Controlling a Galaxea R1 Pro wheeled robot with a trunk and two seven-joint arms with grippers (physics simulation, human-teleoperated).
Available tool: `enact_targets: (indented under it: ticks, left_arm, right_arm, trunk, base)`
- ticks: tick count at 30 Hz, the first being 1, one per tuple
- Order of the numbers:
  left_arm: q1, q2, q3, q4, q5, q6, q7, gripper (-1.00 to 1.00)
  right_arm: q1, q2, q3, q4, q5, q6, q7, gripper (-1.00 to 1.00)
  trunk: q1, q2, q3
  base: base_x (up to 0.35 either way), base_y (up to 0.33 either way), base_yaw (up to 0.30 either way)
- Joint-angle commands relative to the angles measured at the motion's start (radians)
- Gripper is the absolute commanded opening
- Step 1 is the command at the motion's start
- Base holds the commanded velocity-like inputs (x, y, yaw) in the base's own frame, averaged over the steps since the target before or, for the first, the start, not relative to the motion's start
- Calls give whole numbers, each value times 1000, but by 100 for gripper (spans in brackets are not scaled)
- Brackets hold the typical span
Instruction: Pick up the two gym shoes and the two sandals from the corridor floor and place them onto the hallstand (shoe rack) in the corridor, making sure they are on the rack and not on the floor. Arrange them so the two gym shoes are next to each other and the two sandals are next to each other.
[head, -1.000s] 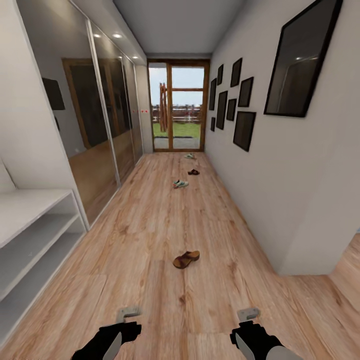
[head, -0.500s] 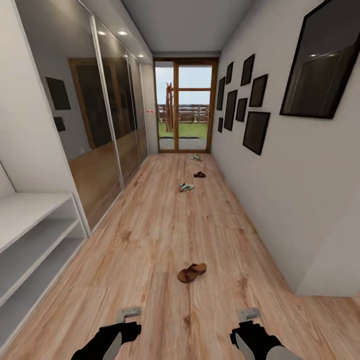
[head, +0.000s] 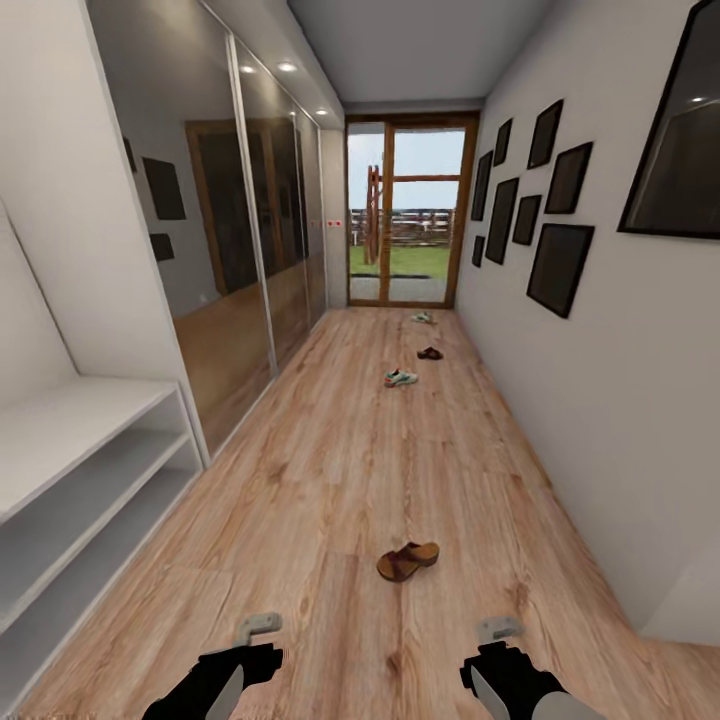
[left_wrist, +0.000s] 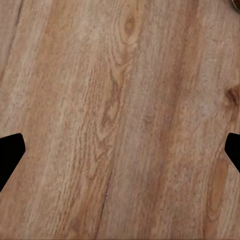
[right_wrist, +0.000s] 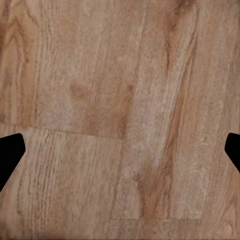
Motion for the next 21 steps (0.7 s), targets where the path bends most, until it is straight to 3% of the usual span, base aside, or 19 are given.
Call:
enact_targets:
  ticks: [1,21]
  left_arm:
    - [0,0,0,0,0,-1,0,100]
    - [0,0,0,2,0,-4,-1,100]
  right_arm:
    - [0,0,0,0,0,0,0,100]
    - [0,0,0,-1,0,0,0,100]
  trunk:
    - [0,0,0]
    - [0,0,0]
  base:
    - [21,-8,282]
    - [-8,-9,292]
